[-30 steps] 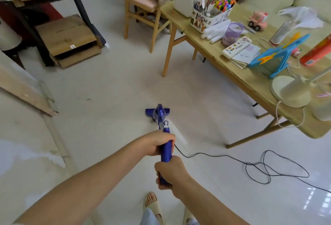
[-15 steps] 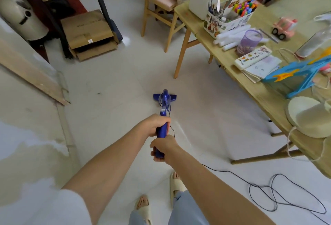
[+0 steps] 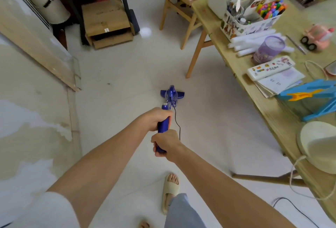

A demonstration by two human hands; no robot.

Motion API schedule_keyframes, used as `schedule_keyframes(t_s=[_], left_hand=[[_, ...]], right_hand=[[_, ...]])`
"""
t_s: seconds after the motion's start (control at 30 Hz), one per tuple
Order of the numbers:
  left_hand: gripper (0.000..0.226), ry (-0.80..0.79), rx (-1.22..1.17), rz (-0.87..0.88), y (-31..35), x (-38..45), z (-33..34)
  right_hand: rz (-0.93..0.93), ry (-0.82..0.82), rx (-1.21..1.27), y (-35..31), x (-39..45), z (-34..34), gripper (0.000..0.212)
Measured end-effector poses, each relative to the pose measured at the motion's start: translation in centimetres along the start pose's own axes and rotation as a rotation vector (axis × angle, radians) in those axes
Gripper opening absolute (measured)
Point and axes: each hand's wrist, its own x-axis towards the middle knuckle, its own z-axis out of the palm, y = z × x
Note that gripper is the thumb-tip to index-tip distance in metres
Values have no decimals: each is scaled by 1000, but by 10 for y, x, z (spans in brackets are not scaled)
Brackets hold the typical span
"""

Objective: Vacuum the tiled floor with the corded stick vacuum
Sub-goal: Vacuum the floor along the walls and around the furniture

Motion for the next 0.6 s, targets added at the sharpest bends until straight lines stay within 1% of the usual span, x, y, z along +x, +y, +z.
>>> schedule_keyframes(t_s=[0.13,0.27,0.37,0.5,0.6], left_hand=[[18,61,-23,7,-19,-31,-13],[25,113,-59,10,-62,-69,-15],[28,147,-160,14,-95,-96,-15],[22,192,-330,6,-141,-124,-23],[23,238,-440,-3,-171,-140,-30]], right_hand=[[-4,-79,-35,13,-28,17,18],[4,-137,-98,45,-62,27,19],[13,-195,-165,70,-87,30,16],[20,-279,-276,101,-115,41,17],[26,-346,-344,119,-131,50,18]])
